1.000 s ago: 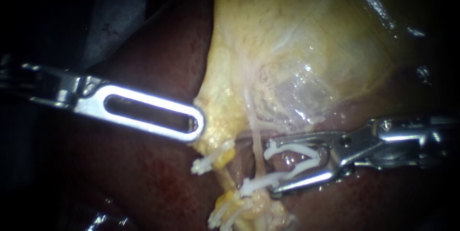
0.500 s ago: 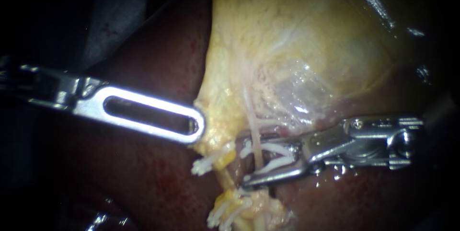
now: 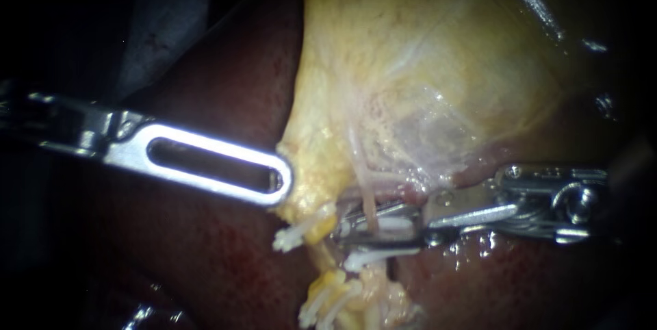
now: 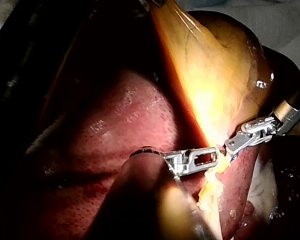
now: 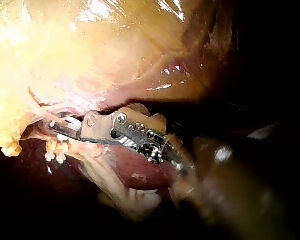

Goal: Clipping second clip right tube

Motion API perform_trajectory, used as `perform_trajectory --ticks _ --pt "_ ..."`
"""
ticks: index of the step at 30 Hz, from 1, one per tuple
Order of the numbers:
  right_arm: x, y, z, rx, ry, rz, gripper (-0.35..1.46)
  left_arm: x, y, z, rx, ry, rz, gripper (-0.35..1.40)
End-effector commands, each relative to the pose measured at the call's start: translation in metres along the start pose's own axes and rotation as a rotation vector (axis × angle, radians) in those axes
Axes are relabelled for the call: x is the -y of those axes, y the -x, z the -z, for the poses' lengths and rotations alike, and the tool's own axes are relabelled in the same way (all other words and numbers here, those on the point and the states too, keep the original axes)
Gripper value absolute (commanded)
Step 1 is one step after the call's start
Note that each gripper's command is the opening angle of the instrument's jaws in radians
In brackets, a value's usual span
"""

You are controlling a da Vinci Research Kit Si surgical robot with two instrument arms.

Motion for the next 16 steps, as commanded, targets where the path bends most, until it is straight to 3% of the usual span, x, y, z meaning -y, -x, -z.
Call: perform_trajectory --ticks 1,16 --pt "0.0000 0.0000 0.0000 0.000 -0.001 0.001 -0.35 0.0000 0.0000 0.0000 -0.001 0.000 -0.001 -0.35" --pt "0.0000 0.0001 -0.0001 -0.002 0.002 -0.004 -0.35 0.0000 0.0000 0.0000 0.000 0.000 -0.001 -0.35"
